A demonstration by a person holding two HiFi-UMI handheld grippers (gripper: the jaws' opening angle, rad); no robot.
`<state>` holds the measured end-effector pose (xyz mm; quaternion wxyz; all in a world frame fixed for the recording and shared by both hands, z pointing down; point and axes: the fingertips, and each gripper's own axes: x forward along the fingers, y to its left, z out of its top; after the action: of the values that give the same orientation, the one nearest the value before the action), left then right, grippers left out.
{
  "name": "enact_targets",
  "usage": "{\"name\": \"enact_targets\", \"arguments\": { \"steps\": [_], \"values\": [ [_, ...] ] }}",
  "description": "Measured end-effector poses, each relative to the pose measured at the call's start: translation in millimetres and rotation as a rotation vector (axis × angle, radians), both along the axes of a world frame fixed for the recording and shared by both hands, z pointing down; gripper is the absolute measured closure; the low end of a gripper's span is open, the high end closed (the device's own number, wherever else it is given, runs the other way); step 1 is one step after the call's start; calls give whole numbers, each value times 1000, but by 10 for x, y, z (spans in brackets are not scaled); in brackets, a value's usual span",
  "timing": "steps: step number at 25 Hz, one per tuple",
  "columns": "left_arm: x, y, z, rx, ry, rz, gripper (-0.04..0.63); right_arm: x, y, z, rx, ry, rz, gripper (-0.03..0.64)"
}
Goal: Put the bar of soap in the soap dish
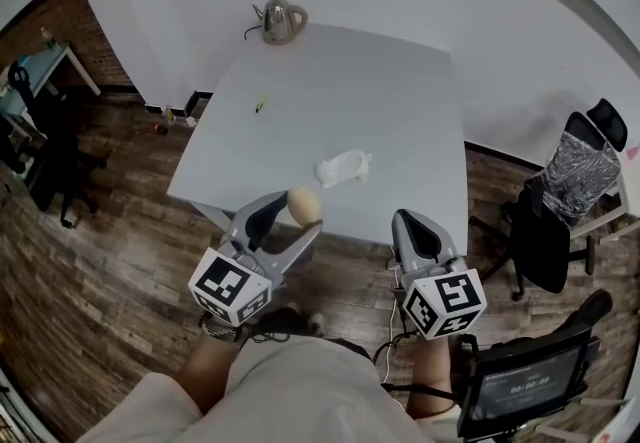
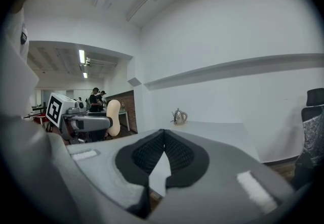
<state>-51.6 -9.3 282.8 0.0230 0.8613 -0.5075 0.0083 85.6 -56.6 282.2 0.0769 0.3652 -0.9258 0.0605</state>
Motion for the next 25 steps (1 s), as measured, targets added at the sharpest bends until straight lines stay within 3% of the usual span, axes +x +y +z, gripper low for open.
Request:
{"name": "enact_targets", "arguments": {
  "steps": [25],
  "values": [
    [-305, -600, 62, -28, 6, 51, 324, -202, -483, 52, -32, 10, 77, 615]
  ]
}}
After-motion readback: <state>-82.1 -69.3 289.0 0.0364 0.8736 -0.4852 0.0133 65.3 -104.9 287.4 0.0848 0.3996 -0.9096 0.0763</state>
